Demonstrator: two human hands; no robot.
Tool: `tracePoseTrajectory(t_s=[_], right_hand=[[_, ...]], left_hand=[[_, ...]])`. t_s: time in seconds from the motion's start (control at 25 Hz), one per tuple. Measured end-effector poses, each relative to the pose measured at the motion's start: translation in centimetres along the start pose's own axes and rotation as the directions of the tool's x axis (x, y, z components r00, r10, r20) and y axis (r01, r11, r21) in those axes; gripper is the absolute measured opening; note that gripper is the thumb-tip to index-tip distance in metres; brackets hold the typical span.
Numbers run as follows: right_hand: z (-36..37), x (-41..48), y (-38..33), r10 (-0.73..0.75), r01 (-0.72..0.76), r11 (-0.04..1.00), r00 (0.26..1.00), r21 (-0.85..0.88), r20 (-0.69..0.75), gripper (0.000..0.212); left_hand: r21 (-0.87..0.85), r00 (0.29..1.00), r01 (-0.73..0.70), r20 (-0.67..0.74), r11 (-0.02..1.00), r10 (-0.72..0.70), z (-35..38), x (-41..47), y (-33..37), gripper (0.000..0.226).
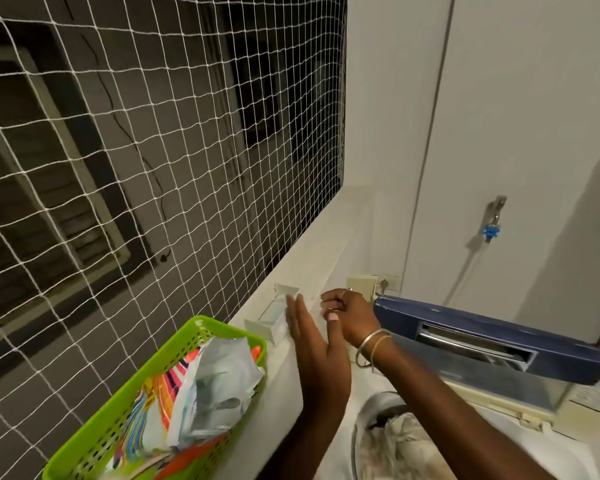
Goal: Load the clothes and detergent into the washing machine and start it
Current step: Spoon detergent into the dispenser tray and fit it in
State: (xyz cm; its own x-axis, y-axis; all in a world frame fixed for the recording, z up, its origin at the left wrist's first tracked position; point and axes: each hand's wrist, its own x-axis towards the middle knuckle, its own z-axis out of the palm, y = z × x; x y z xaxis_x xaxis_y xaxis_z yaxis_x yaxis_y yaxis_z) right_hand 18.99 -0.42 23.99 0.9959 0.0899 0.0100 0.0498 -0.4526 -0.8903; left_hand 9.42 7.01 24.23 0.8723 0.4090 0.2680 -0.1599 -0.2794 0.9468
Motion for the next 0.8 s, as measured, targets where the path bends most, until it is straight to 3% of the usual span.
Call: tracePoseTrajectory(t_s=[0.12,0.2,0.44,0.64,0.8], right_hand=[[2.1,3.3,0.3,-0.006,0.006,1.000,1.000,0.022,-0.026,0.030],[3.4,4.9,-0.2,-0.014,0.014,1.000,1.000,0.002,0.000,0.037],[5.9,7.0,-1.2,0.042,-0.035,0.997,0.994,-0.070,0.097,0.046],[4.7,5.6,-1.3,0.010,-0.005,0.996,0.999,-0.094,0.047,0.030],[3.2,3.1,-0.6,0.010,-0.009,1.000,0.997,0.016,-0.074,0.027]], left_hand=[[0.035,0.977,0.187,-0.113,0.982,-0.182,1.0,2.7,-2.1,0.073],[0.036,0.958,0.230,-0.187,0.973,-0.219,1.0,4.0,-2.8,0.077],[-0.051,0.880,0.420,-0.220,0.906,-0.421,0.5,5.9,-4.0,0.080],[-0.098,0.874,0.438,-0.188,0.894,-0.449,-0.3,6.1,-4.6,0.072],[-0.166,0.895,0.382,-0.178,0.909,-0.409,-0.5,5.2,-4.8,0.066]])
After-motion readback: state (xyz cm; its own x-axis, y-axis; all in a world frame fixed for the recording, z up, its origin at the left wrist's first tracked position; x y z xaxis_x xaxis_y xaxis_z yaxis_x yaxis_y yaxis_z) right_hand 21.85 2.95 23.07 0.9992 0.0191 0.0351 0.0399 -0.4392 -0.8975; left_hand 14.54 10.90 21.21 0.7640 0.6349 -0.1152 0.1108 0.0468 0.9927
